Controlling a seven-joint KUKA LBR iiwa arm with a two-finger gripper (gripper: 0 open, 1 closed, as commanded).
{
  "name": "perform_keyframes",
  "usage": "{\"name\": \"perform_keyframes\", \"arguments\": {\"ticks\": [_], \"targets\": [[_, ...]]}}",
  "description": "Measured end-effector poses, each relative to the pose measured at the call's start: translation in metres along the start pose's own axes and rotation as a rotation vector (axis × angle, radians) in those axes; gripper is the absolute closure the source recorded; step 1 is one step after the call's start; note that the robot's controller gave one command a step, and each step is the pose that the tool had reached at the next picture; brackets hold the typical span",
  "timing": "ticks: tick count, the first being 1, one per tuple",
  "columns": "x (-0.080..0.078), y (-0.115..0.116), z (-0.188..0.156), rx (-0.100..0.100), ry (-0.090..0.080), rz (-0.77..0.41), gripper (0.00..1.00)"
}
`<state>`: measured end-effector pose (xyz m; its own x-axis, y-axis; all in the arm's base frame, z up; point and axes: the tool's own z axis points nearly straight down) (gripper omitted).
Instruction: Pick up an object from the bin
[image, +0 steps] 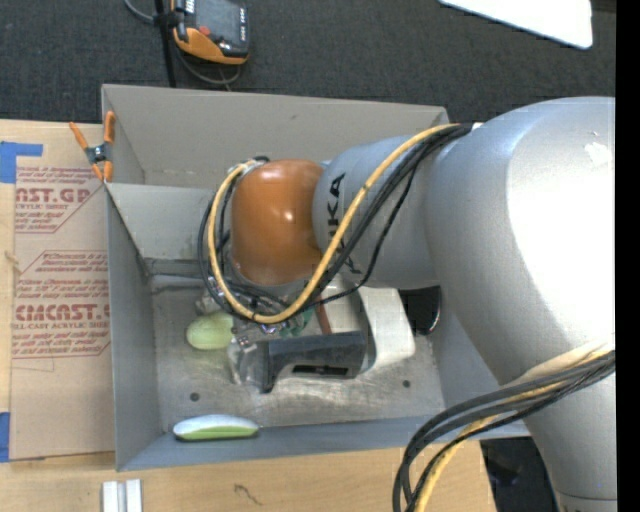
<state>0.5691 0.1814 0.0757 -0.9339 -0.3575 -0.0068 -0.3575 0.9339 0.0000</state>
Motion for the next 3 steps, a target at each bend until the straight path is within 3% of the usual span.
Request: {"name": "perform_keyframes", "arguments": {"ticks": [1, 3], "targets": [[-0.0027, 0.0094, 0.0054, -0.005, -0.008, 0.046, 1.0], [-0.001, 0.0082, 0.0034, -0.004, -0.001, 0.055, 1.0]]}}
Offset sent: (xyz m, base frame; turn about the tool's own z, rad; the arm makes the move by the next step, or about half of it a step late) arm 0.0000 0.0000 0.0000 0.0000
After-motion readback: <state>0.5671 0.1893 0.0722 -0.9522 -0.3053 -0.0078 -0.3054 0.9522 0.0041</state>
